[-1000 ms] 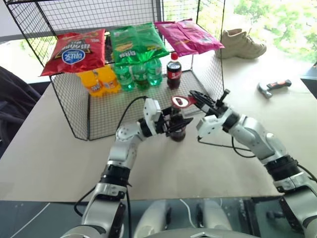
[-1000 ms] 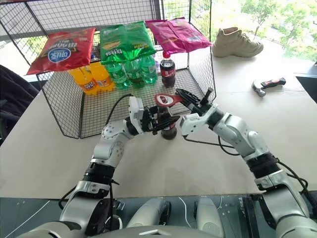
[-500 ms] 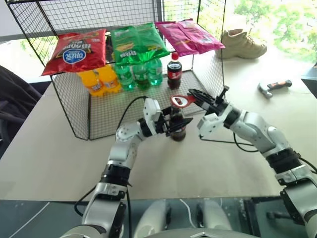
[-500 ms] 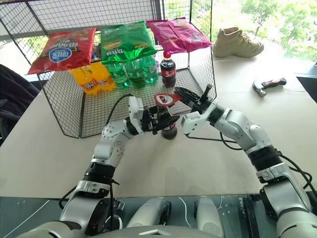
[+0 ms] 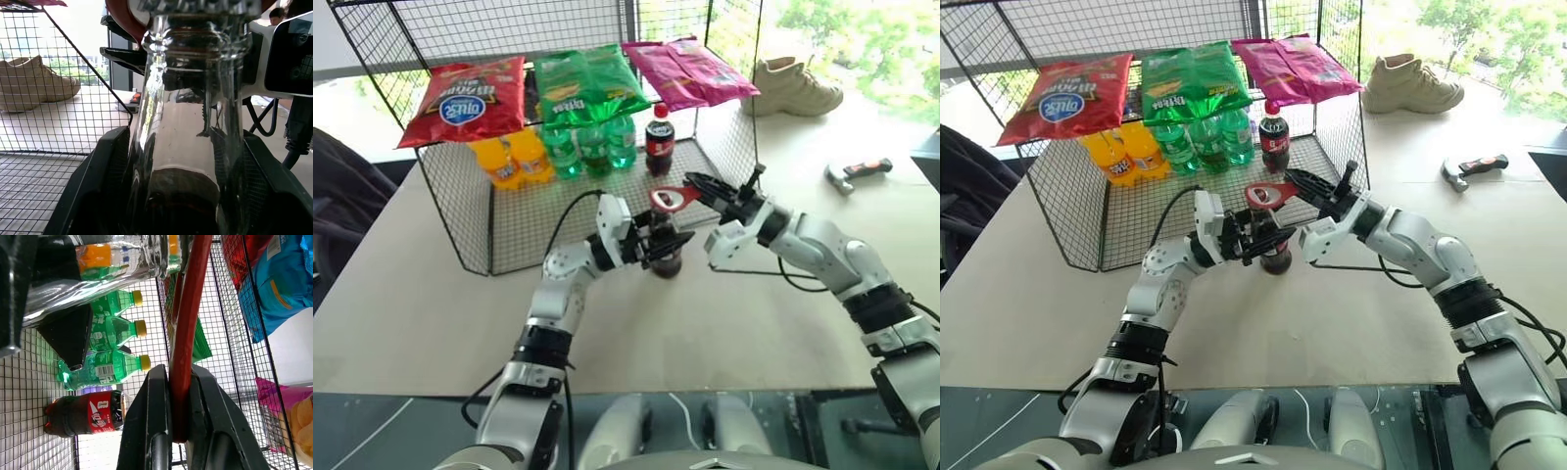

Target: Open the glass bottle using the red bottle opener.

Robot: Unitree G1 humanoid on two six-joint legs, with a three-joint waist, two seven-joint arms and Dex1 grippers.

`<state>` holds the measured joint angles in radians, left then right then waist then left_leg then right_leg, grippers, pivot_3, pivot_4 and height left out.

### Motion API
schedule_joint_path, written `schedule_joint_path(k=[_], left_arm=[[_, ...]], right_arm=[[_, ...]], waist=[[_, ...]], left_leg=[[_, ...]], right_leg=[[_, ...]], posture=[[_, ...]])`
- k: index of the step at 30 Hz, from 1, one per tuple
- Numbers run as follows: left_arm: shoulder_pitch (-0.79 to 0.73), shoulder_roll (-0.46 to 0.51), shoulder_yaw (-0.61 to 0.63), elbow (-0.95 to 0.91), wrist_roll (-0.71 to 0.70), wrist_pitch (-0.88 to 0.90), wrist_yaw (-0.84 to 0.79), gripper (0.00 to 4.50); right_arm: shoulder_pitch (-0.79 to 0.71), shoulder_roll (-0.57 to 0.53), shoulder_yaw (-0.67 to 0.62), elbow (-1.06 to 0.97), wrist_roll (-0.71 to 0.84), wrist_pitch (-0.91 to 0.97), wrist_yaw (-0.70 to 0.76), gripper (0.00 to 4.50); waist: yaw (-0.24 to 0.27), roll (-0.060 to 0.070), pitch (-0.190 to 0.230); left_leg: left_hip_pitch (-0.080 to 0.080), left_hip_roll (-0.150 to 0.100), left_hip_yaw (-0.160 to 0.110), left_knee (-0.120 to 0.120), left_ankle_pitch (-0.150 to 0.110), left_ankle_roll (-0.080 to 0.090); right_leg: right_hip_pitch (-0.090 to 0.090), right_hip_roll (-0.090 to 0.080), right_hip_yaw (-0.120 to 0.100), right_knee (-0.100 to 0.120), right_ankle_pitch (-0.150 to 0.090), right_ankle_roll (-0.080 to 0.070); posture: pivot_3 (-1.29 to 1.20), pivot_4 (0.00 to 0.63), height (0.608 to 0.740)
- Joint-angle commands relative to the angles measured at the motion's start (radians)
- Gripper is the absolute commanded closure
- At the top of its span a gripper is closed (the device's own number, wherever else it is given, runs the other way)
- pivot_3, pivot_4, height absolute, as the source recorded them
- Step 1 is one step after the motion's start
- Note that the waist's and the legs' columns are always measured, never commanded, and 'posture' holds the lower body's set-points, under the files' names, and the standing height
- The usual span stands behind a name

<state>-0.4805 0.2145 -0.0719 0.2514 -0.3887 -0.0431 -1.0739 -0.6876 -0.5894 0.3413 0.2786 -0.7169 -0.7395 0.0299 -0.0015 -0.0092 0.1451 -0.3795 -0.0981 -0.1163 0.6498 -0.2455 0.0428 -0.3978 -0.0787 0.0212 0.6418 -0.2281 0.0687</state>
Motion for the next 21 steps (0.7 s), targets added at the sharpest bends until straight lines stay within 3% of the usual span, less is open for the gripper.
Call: schedule_joint_path(k=[1, 21], left_arm=[[0.004, -0.007, -0.033, -0.018, 0.018, 0.013, 0.002, 2.18], [0.015, -0.010, -0.047, -0.038, 0.014, 0.031, 0.015, 2.18]], right_arm=[[-0.047, -0.039, -0.019, 0.023, -0.041, -0.001, -0.012, 4.50], [-0.101, -0.084, -0.034, 0.069, -0.068, -0.030, -0.086, 4.50]], waist=[[0.002, 0.000, 0.000], [-0.009, 0.000, 0.000]], left_leg=[[0.000, 0.000, 0.000, 0.000, 0.000, 0.000], [0.000, 0.000, 0.001, -0.004, 0.000, 0.000]], right_leg=[[0.000, 0.000, 0.000, 0.000, 0.000, 0.000], [-0.001, 0.000, 0.001, -0.003, 0.000, 0.000]], posture=[[0.00, 0.150, 0.740], [0.00, 0.150, 0.740]])
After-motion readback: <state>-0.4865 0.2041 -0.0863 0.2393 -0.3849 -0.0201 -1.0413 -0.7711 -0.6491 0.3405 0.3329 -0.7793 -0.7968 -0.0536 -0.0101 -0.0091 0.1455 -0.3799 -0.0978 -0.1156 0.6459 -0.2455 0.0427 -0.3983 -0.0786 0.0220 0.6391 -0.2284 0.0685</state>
